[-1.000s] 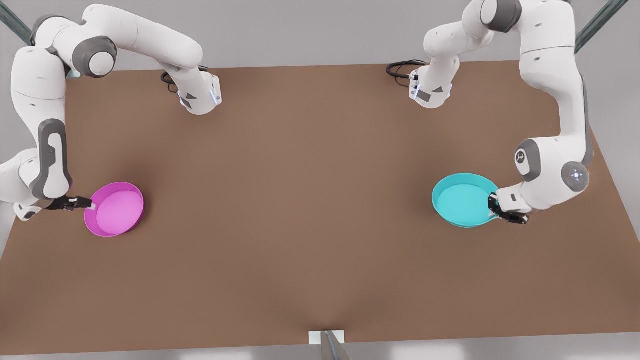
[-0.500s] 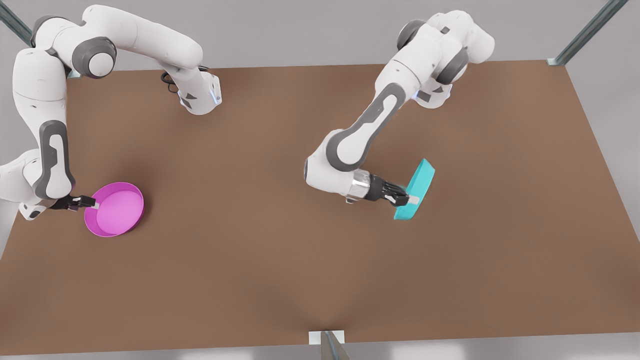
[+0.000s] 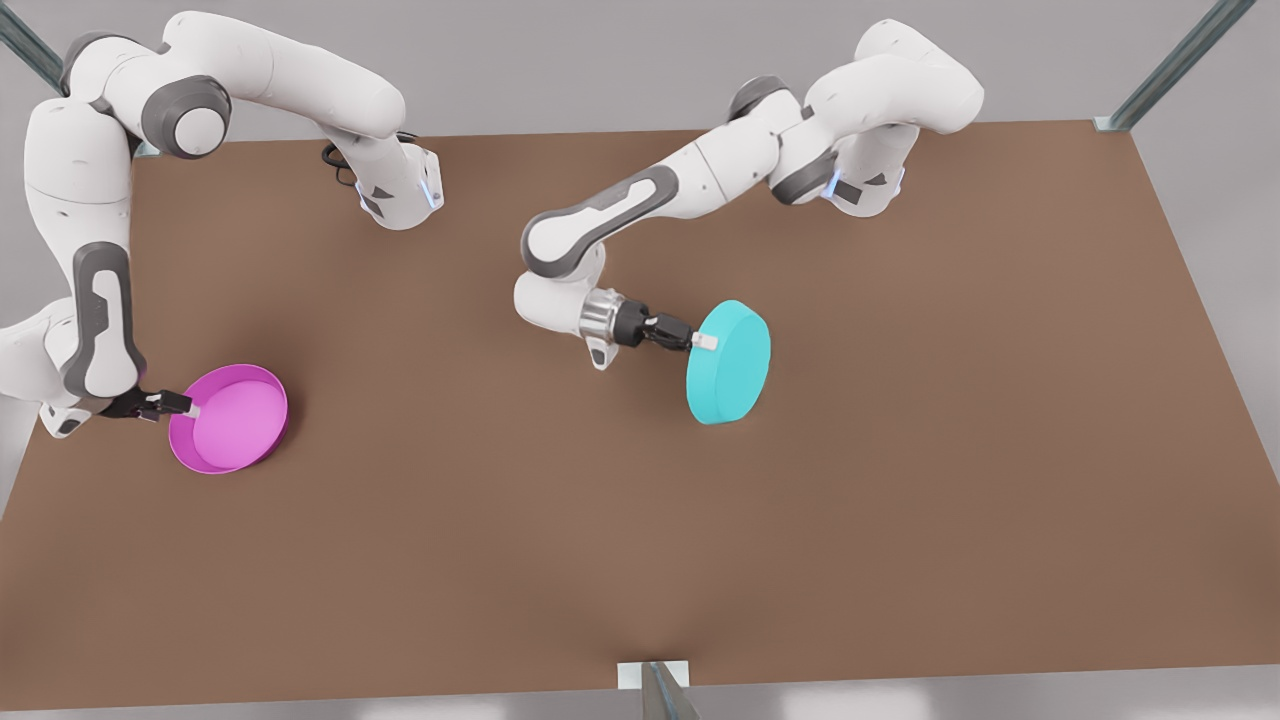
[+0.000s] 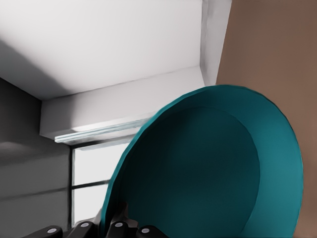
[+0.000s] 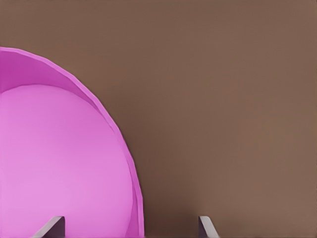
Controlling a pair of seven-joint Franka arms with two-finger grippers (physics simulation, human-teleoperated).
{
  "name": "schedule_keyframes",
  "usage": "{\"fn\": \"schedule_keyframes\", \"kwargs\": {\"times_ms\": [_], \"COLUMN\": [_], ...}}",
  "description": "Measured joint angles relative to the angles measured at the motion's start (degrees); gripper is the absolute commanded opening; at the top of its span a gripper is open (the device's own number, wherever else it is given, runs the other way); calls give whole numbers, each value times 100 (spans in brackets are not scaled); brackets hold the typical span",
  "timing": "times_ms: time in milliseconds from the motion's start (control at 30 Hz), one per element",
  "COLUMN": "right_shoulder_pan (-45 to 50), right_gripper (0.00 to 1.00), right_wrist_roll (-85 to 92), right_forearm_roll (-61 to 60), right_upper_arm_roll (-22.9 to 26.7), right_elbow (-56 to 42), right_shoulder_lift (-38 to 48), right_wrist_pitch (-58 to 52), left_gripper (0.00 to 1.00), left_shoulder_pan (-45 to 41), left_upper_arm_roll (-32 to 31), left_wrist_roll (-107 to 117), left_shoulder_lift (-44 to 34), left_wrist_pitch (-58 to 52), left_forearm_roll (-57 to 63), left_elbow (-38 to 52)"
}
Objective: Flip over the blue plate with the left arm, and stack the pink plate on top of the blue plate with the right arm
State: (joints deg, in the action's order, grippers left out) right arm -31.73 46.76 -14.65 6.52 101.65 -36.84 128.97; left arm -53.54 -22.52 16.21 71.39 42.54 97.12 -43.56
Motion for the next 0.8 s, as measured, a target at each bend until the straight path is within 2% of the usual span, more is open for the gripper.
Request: {"fn": "schedule_keyframes", "kwargs": {"times_ms": [100,267,600,633,667,800], "right_shoulder_pan": [-5,13,-9,-9,-6,-6], "right_gripper": [100,100,100,100,100,100], "right_wrist_roll": [18,49,110,115,120,138], "right_forearm_roll": [-48,-99,-153,-155,-157,-158], "right_upper_arm_roll": [-3,-10,-54,-54,-54,-54], "right_elbow": [1,6,7,7,7,7], "right_shoulder_lift": [-3,-57,-93,-93,-93,-93], "right_wrist_pitch": [-15,-30,-39,-38,-37,-38], "left_gripper": [21,21,21,37,100,100], "left_shoulder_pan": [-2,4,-86,-112,-126,-169], "left_upper_arm_roll": [-2,613,629,626,624,623], "left_wrist_roll": [598,1428,2670,2763,2852,3183], "left_shoulder_lift": [119,368,655,657,658,688], "left_wrist_pitch": [-97,69,607,630,650,700], "left_forearm_roll": [25,70,83,80,76,67], "left_elbow": [-16,-25,-3,-7,-22,-42]}}
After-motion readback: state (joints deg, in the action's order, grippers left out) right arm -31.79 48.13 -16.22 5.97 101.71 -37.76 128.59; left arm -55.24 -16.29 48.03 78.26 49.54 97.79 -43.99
